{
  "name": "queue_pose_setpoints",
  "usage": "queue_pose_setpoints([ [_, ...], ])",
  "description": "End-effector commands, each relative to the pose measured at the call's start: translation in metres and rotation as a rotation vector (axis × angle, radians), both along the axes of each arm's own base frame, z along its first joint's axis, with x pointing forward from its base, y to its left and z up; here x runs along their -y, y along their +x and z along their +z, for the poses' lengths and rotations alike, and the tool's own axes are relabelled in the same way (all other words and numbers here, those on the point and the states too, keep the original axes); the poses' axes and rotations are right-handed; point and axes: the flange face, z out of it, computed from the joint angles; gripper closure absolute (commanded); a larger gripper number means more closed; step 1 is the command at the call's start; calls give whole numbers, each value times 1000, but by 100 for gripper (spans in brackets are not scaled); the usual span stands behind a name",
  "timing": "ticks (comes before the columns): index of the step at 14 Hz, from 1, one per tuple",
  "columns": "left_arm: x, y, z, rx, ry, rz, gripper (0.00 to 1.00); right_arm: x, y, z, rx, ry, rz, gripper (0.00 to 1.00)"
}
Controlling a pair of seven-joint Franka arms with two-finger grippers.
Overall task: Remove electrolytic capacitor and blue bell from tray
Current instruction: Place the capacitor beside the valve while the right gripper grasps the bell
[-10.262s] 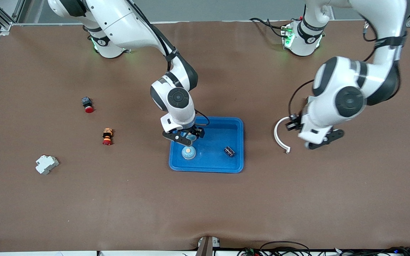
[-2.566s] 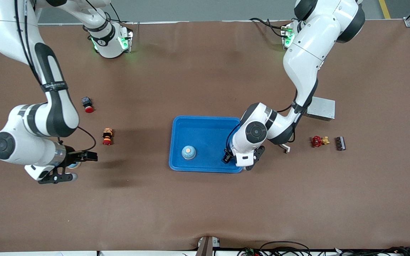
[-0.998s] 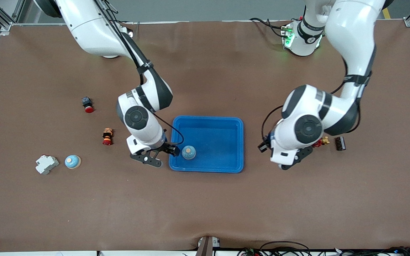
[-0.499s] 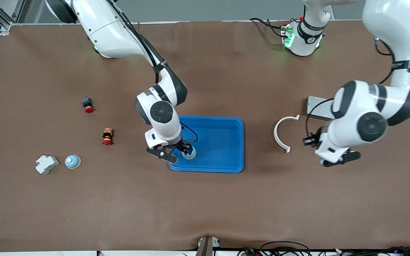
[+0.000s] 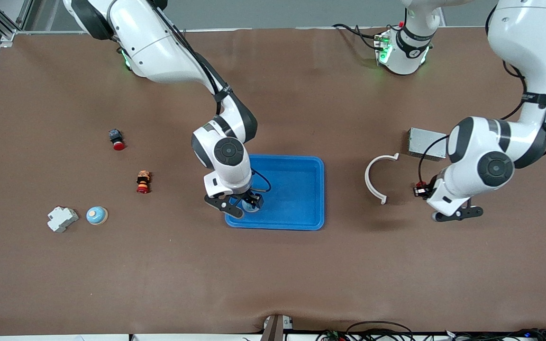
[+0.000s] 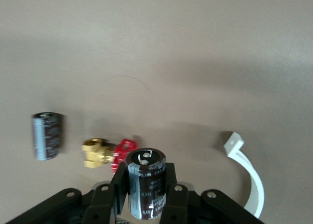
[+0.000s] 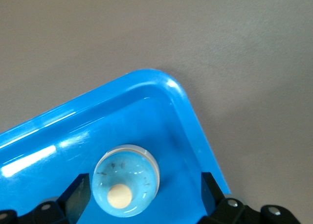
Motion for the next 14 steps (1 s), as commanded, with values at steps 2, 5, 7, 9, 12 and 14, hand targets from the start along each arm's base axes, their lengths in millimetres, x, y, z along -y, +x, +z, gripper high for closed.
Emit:
queue_pose_setpoints([
  [2,15,-6,-26,-26,17,-18,100,-17,0,-4,22,-13,-23,0],
  [5,23,-10,-44,-55,15,-32,100,-18,-1,-10,19,-13,-36,0],
  [7,23,-11,-54,-64,26,-45,100,-19,-1,-13,19,-14,-38,0],
  [9,21,-12,-65,-74,53,-73,100,-21,-2,-16,18,-15,-35,0],
  [12,21,-12,-68,-75,61,-81,100,-23,-4,-20,15,-17,-33,10],
  [14,21,-11,-75,-74,72,-91,100,-23,-4,-21,15,-16,-33,18],
])
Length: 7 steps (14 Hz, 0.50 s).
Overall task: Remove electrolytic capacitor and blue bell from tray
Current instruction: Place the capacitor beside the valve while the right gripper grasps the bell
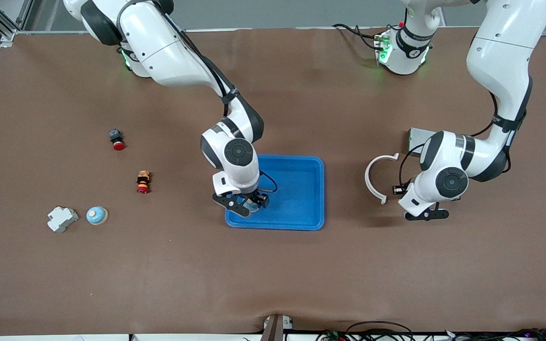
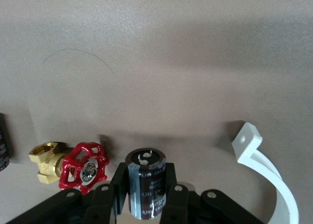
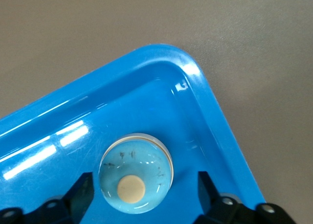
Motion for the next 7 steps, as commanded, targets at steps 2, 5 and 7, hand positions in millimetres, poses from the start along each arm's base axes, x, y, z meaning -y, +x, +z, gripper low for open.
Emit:
queue_pose_setpoints([
  [2,3,1,-7,22,40,1,100,-8,3,-2,22,-11,-9,35],
  [5,1,2,-13,28,45,5,100,-6,4,-2,19,-9,-13,90],
  [7,3,2,-18,32,45,28,100,-4,7,0,20,-9,-18,100],
])
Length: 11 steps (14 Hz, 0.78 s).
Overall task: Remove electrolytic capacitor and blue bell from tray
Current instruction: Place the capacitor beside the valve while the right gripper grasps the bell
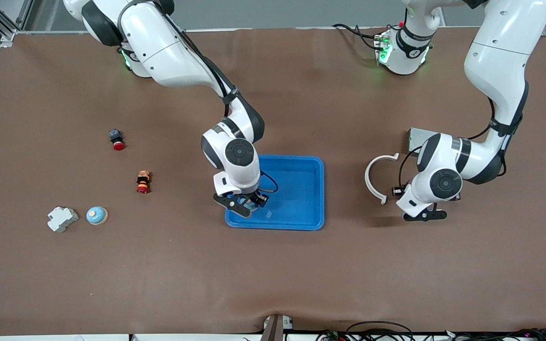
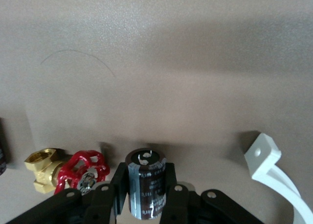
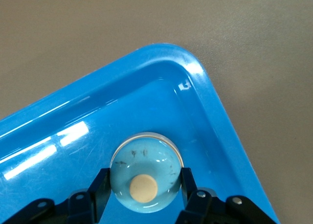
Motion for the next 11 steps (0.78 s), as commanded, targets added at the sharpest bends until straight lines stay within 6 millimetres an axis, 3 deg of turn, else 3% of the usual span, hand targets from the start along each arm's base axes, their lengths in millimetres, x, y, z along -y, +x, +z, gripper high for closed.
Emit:
queue_pose_setpoints([
  [1,3,3,-5,25,15,16,99,-2,7,1,17,-9,-18,100],
  [3,1,3,-6,23,15,19,90,-1,8,2,18,-8,-18,100],
  [4,0,3,-6,23,15,20,77,-1,8,2,17,-10,-17,100],
  [5,0,3,-6,23,15,20,62,0,9,2,17,-10,-18,100],
  [6,1,3,-6,23,14,19,36,0,9,2,16,-11,-18,100],
  [7,-1,3,-5,23,14,22,25,0,9,2,16,-11,-18,100],
  [8,2,2,-4,22,15,20,6,0,9,3,16,-11,-17,100],
  [9,1,3,-2,22,16,25,0,1,10,3,17,-10,-18,100],
  [11,-4,4,11,24,20,34,0,1,9,3,16,-12,-18,100],
])
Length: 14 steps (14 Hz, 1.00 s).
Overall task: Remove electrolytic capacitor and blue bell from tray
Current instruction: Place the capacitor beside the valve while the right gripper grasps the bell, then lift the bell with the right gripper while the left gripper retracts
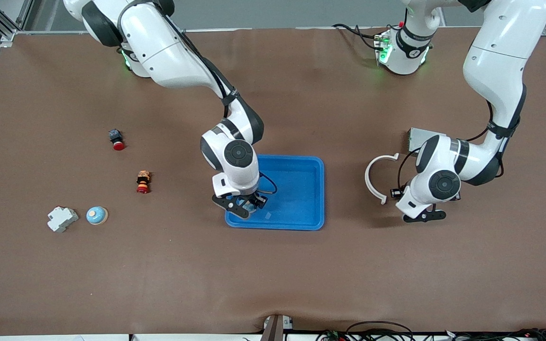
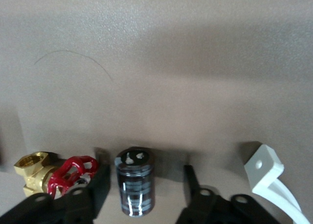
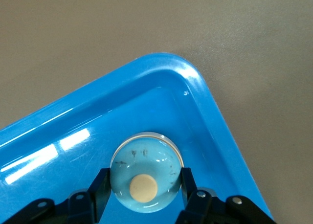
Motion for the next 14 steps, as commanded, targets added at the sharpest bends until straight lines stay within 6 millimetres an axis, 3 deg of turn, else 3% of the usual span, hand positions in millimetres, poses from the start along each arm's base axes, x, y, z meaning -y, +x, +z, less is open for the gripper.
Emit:
queue_pose_setpoints([
  [1,-6,4,25,20,21,6,0,-2,5,2,10,-9,-12,100],
  [4,-10,5,58,32,38,12,0,1,7,10,12,-25,12,100],
  [7,-33,6,87,23,26,34,0,28,23,36,-49,-88,75,100],
  [10,-68,5,117,-4,-14,-31,0,42,38,59,-80,-106,82,100],
  [14,-107,-6,157,-46,-67,-105,0,56,47,63,-88,-90,73,100],
])
